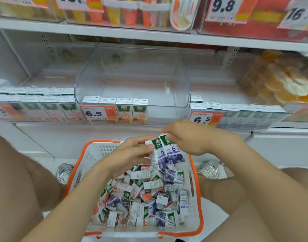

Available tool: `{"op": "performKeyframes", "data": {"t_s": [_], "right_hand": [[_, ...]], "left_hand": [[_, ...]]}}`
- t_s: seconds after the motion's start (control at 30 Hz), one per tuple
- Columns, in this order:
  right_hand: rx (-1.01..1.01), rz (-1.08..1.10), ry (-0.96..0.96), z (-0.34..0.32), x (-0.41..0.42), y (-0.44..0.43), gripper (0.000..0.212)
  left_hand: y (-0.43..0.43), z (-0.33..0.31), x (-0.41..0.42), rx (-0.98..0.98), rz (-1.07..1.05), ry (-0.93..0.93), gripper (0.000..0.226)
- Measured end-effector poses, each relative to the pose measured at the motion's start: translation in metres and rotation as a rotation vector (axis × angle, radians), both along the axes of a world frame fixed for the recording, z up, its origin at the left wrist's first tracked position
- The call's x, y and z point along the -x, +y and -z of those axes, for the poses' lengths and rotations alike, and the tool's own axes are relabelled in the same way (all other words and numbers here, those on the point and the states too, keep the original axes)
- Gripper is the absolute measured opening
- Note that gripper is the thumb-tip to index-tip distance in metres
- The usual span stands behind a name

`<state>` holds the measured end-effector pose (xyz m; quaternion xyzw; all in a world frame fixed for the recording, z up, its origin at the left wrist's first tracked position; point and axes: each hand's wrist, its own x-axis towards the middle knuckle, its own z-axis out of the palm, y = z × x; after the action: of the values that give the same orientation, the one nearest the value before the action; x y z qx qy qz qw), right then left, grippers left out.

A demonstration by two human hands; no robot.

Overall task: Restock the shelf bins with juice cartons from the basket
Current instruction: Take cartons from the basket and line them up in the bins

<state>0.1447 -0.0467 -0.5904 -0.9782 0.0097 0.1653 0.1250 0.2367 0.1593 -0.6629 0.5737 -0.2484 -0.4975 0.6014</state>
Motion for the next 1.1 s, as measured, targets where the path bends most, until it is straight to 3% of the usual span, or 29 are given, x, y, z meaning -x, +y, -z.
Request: {"op": "performKeyframes", "data": {"t_s": [0.2,0.33,0.47,0.57,0.87,1.1], "right_hand": [[-0.045,0.02,-0.114,-0.045,0.022,-0.013,0.024],[0.038,0.151,-0.442,-0.074,0.03,-0.053,0.03],[0.072,0.394,-0.715,-0.089,0.027,-0.106,0.036],[0.071,0.477,-0.626,-0.078,0.02,-0.134,0.039],[-0.021,0.424,-0.168,-0.039,-0.002,-0.166,0.04],[-0.196,0.475,-0.075,-0.038,-0.017,-0.167,0.044]], "left_hand": [[-0.029,-0.024,0.012,-0.038,-0.206,-0.322,0.023],[-0.054,-0.049,0.01,0.059,-0.364,-0.462,0.026],[-0.085,-0.073,0.007,0.135,-0.366,-0.606,0.028],[-0.106,-0.088,0.006,0.167,-0.365,-0.692,0.031],[-0.138,-0.093,0.002,0.185,-0.448,-0.75,0.031],[-0.146,-0.094,0.002,0.162,-0.454,-0.657,0.035]]}}
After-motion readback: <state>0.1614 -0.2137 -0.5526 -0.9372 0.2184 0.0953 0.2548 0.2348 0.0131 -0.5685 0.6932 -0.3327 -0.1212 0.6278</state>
